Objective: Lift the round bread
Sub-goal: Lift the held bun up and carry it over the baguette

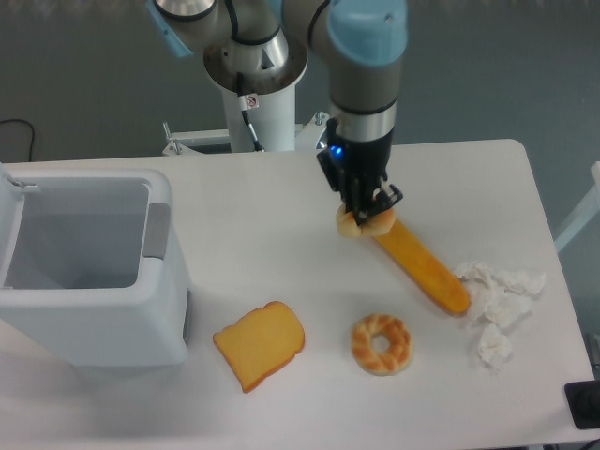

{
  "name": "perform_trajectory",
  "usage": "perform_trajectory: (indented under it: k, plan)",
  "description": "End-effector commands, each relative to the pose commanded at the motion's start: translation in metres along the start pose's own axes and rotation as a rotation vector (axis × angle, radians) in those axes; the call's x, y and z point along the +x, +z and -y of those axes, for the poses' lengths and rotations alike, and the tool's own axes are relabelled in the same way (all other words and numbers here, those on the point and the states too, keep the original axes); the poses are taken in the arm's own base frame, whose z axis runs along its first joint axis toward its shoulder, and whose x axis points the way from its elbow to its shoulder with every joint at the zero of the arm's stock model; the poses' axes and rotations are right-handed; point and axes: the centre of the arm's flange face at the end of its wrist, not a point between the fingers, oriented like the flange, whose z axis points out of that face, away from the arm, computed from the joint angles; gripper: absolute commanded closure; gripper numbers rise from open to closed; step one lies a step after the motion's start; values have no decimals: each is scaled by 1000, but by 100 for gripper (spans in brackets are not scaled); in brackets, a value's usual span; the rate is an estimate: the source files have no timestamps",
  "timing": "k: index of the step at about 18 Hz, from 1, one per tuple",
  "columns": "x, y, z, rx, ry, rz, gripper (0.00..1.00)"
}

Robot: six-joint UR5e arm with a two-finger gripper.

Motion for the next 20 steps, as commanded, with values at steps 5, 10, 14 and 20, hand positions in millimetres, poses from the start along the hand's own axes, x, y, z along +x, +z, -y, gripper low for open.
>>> perform_trajectory:
  k: [5, 10, 14, 20]
  plan:
    - [0, -3, -4, 0, 8, 1, 92]
    - [0, -3, -4, 0, 6, 1, 91]
    - [0, -4, -3, 4, 8, 2, 91]
    - [0, -4, -3, 4, 8, 4, 91]
